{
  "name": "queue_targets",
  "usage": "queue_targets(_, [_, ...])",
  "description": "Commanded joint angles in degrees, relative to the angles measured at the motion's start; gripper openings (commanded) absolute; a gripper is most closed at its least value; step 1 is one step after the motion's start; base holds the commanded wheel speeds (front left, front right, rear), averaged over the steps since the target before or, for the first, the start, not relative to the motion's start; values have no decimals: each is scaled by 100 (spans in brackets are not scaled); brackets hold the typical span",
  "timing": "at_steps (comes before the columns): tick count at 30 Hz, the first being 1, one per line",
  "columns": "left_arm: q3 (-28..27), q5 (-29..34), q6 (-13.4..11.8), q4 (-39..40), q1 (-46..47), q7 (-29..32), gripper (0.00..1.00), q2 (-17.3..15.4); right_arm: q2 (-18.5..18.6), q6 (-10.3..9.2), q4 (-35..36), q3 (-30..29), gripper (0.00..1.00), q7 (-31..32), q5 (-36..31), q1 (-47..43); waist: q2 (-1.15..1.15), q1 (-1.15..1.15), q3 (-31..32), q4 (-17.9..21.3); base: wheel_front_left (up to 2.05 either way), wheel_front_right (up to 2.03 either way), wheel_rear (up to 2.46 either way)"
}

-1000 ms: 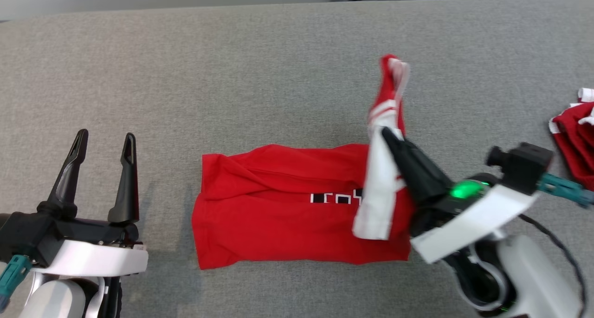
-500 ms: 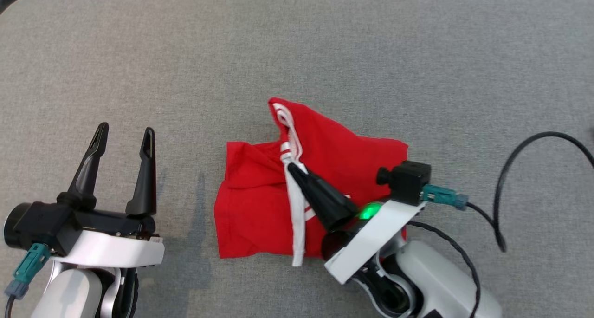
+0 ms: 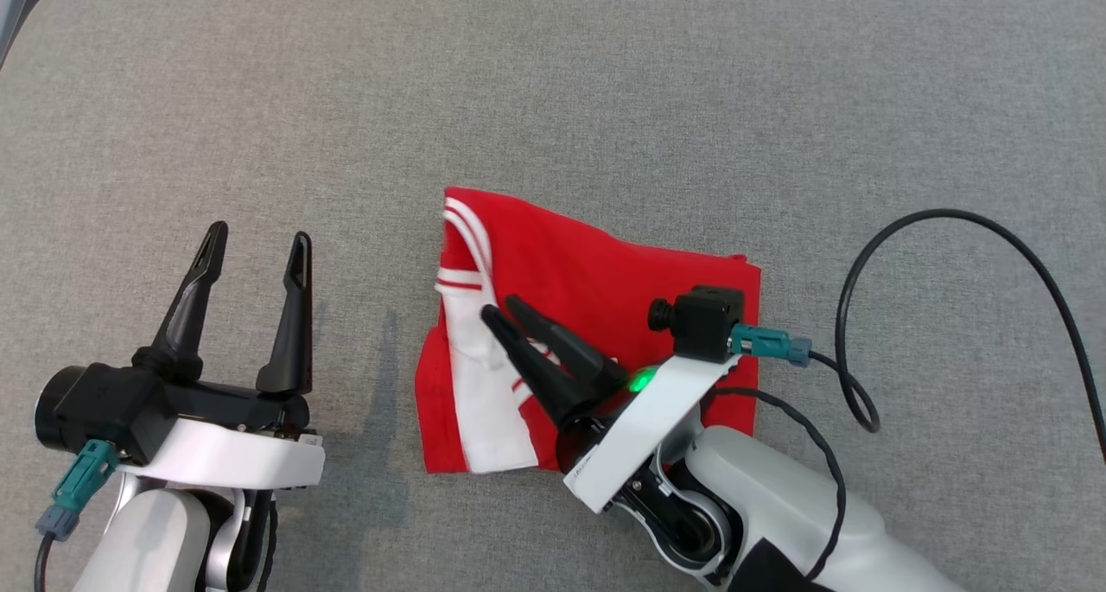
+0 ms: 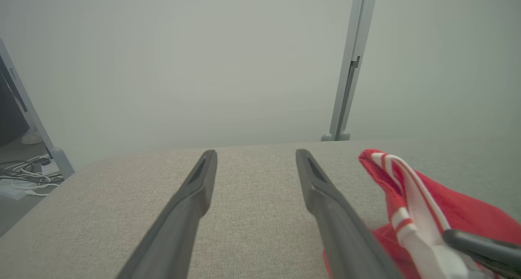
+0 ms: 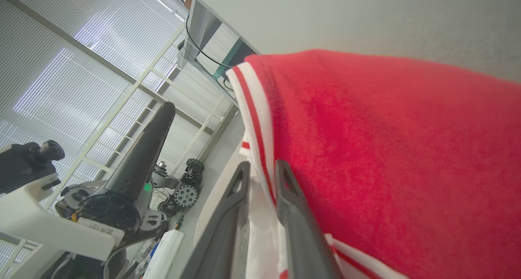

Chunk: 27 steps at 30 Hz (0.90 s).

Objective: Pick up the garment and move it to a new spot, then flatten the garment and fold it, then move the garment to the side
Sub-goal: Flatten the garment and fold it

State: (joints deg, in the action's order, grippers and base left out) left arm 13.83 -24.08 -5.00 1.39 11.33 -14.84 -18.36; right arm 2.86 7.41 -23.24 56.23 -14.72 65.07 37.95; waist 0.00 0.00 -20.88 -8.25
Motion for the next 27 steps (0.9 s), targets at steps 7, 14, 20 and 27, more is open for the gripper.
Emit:
queue_targets(7, [-66, 82, 67, -81, 92, -29, 100, 40, 19, 16, 184, -170, 100, -56, -87, 234, 0, 0, 45, 20, 0, 0, 0])
queue_targets(14, [-173, 145, 85, -67, -25, -30, 100, 72, 28, 15, 801, -1049, 100, -54, -894, -35, 0, 0, 148, 123, 0, 0, 0])
queue_targets(20, [-288, 168, 35, -16, -168, -31, 100, 59, 261, 15, 1076, -2409, 100, -47, -2095, -648, 0, 0, 283, 294, 0, 0, 0])
queue_targets(27, [-391, 140, -20, 68, -308, -22, 100, -39, 797, 15, 1481, -3814, 100, -26, -2897, -1551, 0, 0, 341, 477, 0, 0, 0])
